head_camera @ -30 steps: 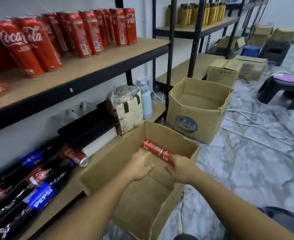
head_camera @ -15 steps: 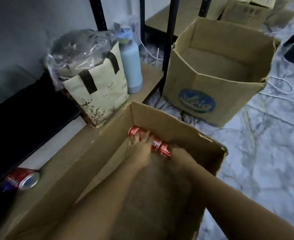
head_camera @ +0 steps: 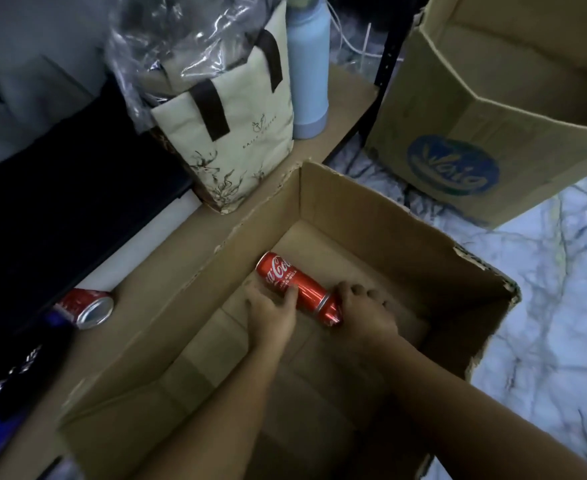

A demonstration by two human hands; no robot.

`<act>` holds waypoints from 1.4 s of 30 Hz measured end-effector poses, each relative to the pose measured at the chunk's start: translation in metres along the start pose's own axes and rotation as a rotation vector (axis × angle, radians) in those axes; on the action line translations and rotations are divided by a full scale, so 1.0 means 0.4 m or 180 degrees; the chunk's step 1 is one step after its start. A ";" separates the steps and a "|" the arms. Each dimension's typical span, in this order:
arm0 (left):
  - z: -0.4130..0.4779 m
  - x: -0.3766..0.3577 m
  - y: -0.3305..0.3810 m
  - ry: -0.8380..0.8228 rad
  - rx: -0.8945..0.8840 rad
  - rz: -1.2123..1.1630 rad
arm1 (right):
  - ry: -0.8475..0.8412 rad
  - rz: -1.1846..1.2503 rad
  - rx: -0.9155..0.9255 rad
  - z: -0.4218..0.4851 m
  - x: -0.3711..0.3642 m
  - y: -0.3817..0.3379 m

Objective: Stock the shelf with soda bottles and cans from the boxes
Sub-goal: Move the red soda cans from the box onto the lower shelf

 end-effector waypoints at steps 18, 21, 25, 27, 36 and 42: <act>-0.131 0.088 -0.020 -0.0175 -0.0683 -0.0152 | 0.0661 0.1308 0.0563 -0.120 0.029 -0.002; -0.198 0.109 -0.038 -0.0359 -0.1042 0.0324 | 0.0635 0.1600 0.0773 -0.170 0.019 -0.042; -0.257 0.150 -0.067 -0.0307 -0.1479 0.0969 | 0.0638 0.1791 0.0888 -0.227 -0.025 -0.093; -0.271 0.174 -0.088 -0.0202 -0.1526 0.1241 | 0.0652 0.1761 0.0960 -0.248 -0.053 -0.120; -0.306 0.252 -0.109 -0.0195 -0.1530 0.1711 | 0.0713 0.1298 0.1045 -0.310 -0.099 -0.181; -0.404 0.330 -0.068 -0.0050 -0.1802 0.1222 | 0.1177 0.1445 0.1336 -0.444 -0.009 -0.180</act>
Point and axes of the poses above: each hand's wrist, its own z-axis towards the middle knuckle, its own x-axis out of the back of the hand, y = z × x, the point moved 6 cm from there along z, towards the middle knuckle, and after that the axes turned 1 degree about y, right-handed, at the moved point
